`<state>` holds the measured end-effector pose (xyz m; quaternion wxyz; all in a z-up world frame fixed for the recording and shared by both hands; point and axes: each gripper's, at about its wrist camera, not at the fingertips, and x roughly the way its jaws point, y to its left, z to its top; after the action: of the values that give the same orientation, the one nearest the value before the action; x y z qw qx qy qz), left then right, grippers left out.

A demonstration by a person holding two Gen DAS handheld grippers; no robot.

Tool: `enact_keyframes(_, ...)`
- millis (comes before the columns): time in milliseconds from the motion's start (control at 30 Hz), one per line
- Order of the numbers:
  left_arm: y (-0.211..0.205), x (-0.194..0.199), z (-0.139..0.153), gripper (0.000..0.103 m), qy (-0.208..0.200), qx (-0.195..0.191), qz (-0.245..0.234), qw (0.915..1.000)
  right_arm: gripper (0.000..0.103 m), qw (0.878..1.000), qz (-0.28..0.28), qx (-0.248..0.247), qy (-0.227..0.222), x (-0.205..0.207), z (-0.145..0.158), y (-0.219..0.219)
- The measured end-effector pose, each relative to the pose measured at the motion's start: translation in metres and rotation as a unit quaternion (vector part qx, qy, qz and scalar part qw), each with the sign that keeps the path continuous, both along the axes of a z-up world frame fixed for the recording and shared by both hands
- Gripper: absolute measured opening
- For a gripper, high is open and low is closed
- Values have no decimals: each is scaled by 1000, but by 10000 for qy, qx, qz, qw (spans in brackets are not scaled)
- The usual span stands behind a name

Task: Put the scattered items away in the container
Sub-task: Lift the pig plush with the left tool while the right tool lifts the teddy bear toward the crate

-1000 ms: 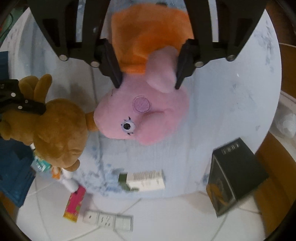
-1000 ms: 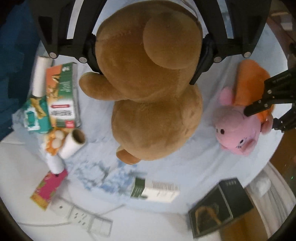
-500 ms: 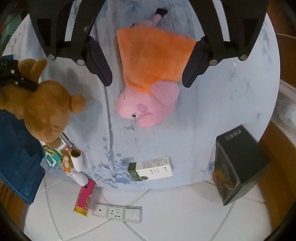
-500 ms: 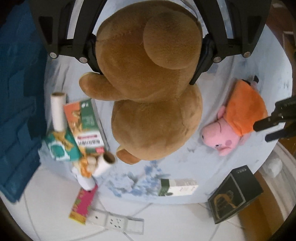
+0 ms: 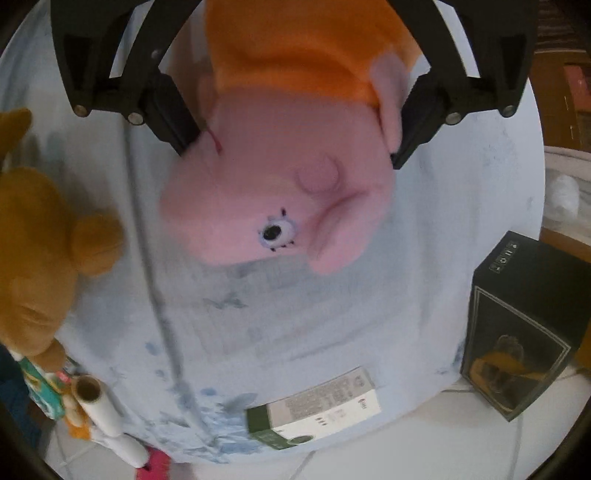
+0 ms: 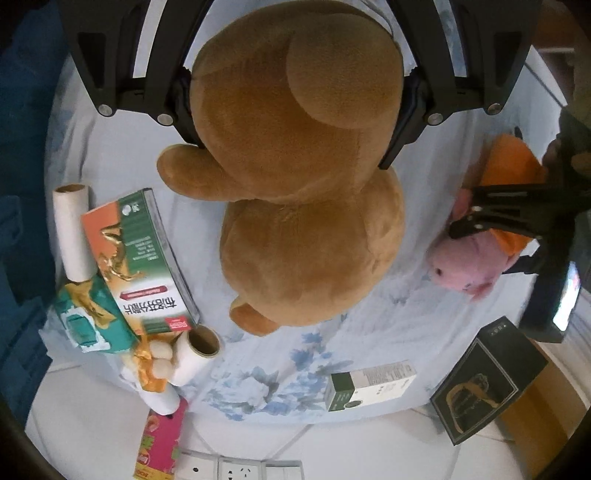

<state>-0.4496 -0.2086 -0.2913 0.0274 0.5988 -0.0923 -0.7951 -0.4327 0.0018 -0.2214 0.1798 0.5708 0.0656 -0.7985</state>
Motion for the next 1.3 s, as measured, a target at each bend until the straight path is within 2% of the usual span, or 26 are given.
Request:
enact_keyframes(100,-6,4,13,83,186,258,67,9995,80,10000,-31,-2,52,-1,3,-1)
enact_keyframes(300,-5,33,68,80,919,461,23,9947,79,9984,11,109,547,9,38,-8)
enact_keyframes(500,3,61,150,79,1767,659,-182,9819,79,9916,60,139,1285,37,107,-14)
enact_keyframes(733,43,71,245,79,2556,849,-664,9608,79,9698,-238,270,2410,76,226,6)
enact_keyframes(900,99,64,320,79,2945,1023,-1019,9447,79,9502,-687,326,3022,91,310,54)
enact_keyframes(1000,150,57,361,79,3108,1087,-1232,9362,79,9394,-1000,392,3257,98,351,102)
enact_keyframes(1133,226,52,411,79,3335,1236,-1453,9232,79,9275,-1379,517,3435,103,389,182)
enact_keyframes(1300,337,49,468,79,3501,1570,-1753,9067,79,9181,-1698,770,3497,110,412,289)
